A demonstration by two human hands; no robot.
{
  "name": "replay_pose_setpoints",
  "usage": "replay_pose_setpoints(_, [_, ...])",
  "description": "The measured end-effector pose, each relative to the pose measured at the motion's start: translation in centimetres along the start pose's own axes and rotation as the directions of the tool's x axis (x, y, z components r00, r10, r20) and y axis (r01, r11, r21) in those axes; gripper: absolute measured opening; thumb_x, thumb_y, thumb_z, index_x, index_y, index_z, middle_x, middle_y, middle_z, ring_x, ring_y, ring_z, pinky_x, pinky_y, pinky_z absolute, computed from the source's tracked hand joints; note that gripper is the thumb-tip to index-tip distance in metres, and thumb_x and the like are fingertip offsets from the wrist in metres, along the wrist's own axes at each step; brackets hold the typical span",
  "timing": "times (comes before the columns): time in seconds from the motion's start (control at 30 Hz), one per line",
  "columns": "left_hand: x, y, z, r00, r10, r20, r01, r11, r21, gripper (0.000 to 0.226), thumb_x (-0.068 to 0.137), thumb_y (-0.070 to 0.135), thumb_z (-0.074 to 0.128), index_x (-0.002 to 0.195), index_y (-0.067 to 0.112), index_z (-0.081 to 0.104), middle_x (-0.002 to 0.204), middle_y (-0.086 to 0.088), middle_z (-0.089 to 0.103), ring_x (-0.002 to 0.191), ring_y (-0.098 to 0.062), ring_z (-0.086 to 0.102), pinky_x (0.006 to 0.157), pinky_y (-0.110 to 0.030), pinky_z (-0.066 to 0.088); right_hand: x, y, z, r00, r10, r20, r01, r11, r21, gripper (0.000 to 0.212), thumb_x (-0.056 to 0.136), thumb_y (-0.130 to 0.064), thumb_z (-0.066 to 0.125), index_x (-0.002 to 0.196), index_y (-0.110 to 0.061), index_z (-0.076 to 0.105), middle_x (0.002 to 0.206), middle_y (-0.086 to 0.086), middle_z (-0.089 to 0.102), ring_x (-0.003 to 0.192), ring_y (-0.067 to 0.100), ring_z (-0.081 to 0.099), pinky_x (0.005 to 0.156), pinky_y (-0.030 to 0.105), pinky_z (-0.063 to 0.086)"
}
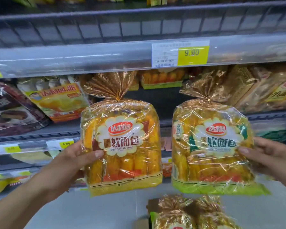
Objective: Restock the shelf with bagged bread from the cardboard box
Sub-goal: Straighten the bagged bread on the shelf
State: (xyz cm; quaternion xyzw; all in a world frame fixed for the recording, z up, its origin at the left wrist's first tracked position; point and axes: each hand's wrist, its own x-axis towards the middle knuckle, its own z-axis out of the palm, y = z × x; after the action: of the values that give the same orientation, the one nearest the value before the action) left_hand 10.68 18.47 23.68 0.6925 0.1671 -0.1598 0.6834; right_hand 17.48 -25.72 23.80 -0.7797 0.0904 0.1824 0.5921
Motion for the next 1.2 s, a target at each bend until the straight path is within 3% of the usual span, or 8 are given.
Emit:
replay_pose_setpoints(0.17, [0.8, -1.5, -2.3, 0.996, -0.012, -0.091, 0.005, 0.997, -0.083, 0.039, 0.077, 0.033, 0.084, 0.114, 0.028, 0.071, 0.116, -0.008, 0.076, 0.102, -0.031, 0.074, 0.096, -0.055, 0.052, 4.1, -3.0, 1.4, 0.996, -0.072, 0.060, 0.070, 0.997, 0.027, 0.018, 0.076, -0.025, 0.068, 0.091, -0.019, 0.077, 0.072, -0.003, 0.075, 0.050, 0.001, 0.063, 0.045, 0.011, 0.047])
replay_pose_setpoints(0.33, [0.7, -3.6, -4.1, 0.993, -0.031, -0.115, 0.022, 0.997, -0.080, 0.047, 0.081, 0.032, 0.081, 0.125, 0.027, 0.065, 0.118, -0.005, 0.075, 0.105, -0.031, 0.073, 0.097, -0.055, 0.050, 8.4, -6.0, 2.7, 0.978, -0.210, 0.013, 0.210, 0.977, -0.023, 0.014, 0.073, -0.036, 0.072, 0.083, -0.028, 0.078, 0.078, -0.007, 0.074, 0.062, 0.004, 0.066, 0.063, 0.023, 0.057])
replay_pose_setpoints(0.5, [0.3, -5.0, -5.7, 0.988, -0.024, -0.150, 0.011, 0.996, -0.086, 0.041, 0.083, 0.025, 0.080, 0.122, 0.027, 0.067, 0.119, -0.006, 0.075, 0.106, -0.032, 0.073, 0.096, -0.059, 0.051, 12.4, -9.4, 5.0, 0.957, -0.289, -0.036, 0.291, 0.951, 0.108, 0.012, 0.091, -0.028, 0.065, 0.084, -0.021, 0.057, 0.050, -0.014, 0.058, 0.040, -0.003, 0.049, 0.037, 0.010, 0.038])
replay_pose_setpoints(0.63, [-0.1, -5.4, -6.5, 0.985, -0.050, -0.166, 0.033, 0.994, -0.102, 0.037, 0.080, 0.026, 0.083, 0.115, 0.030, 0.072, 0.119, -0.006, 0.074, 0.107, -0.033, 0.072, 0.103, -0.068, 0.043, 14.9, -11.1, 7.2, 0.947, -0.316, -0.054, 0.320, 0.936, 0.148, 0.039, 0.073, -0.040, 0.084, 0.102, -0.023, 0.064, 0.091, 0.000, 0.065, 0.069, 0.009, 0.058, 0.065, 0.024, 0.045])
replay_pose_setpoints(0.73, [0.0, -5.3, -7.0, 0.987, -0.043, -0.157, 0.026, 0.994, -0.106, 0.054, 0.064, 0.043, 0.085, 0.115, 0.031, 0.071, 0.119, -0.006, 0.074, 0.106, -0.033, 0.072, 0.102, -0.069, 0.043, 17.1, -11.5, 8.3, 0.935, -0.326, -0.137, 0.350, 0.912, 0.214, 0.018, 0.084, -0.024, 0.075, 0.101, -0.021, 0.071, 0.088, -0.008, 0.074, 0.072, 0.006, 0.065, 0.067, 0.027, 0.050])
replay_pose_setpoints(0.87, [0.3, -5.3, -7.4, 0.988, -0.034, -0.153, 0.017, 0.994, -0.110, 0.056, 0.057, 0.044, 0.084, 0.111, 0.031, 0.073, 0.118, -0.008, 0.075, 0.104, -0.034, 0.073, 0.100, -0.066, 0.044, 19.6, -10.5, 9.3, 0.909, -0.368, -0.194, 0.411, 0.869, 0.276, 0.036, 0.089, -0.013, 0.070, 0.125, -0.009, 0.066, 0.112, 0.002, 0.073, 0.099, 0.014, 0.070, 0.093, 0.036, 0.057])
replay_pose_setpoints(1.0, [0.8, -5.4, -7.9, 0.985, -0.039, -0.165, 0.023, 0.995, -0.096, 0.041, 0.073, 0.032, 0.088, 0.111, 0.027, 0.073, 0.115, -0.009, 0.076, 0.103, -0.033, 0.073, 0.102, -0.067, 0.045, 21.2, -9.1, 10.0, 0.892, -0.379, -0.247, 0.439, 0.857, 0.271, 0.046, 0.093, -0.011, 0.066, 0.138, -0.007, 0.056, 0.133, 0.013, 0.065, 0.119, 0.026, 0.065, 0.100, 0.043, 0.054])
replay_pose_setpoints(1.2, [1.5, -5.0, -7.8, 0.985, -0.041, -0.166, 0.026, 0.995, -0.092, 0.037, 0.084, 0.022, 0.068, 0.121, 0.022, 0.068, 0.116, -0.008, 0.075, 0.104, -0.032, 0.073, 0.099, -0.061, 0.048, 23.1, -7.6, 10.2, 0.855, -0.409, -0.318, 0.479, 0.859, 0.183, 0.052, 0.083, -0.027, 0.077, 0.131, -0.014, 0.063, 0.126, 0.005, 0.070, 0.117, 0.023, 0.066, 0.095, 0.040, 0.056])
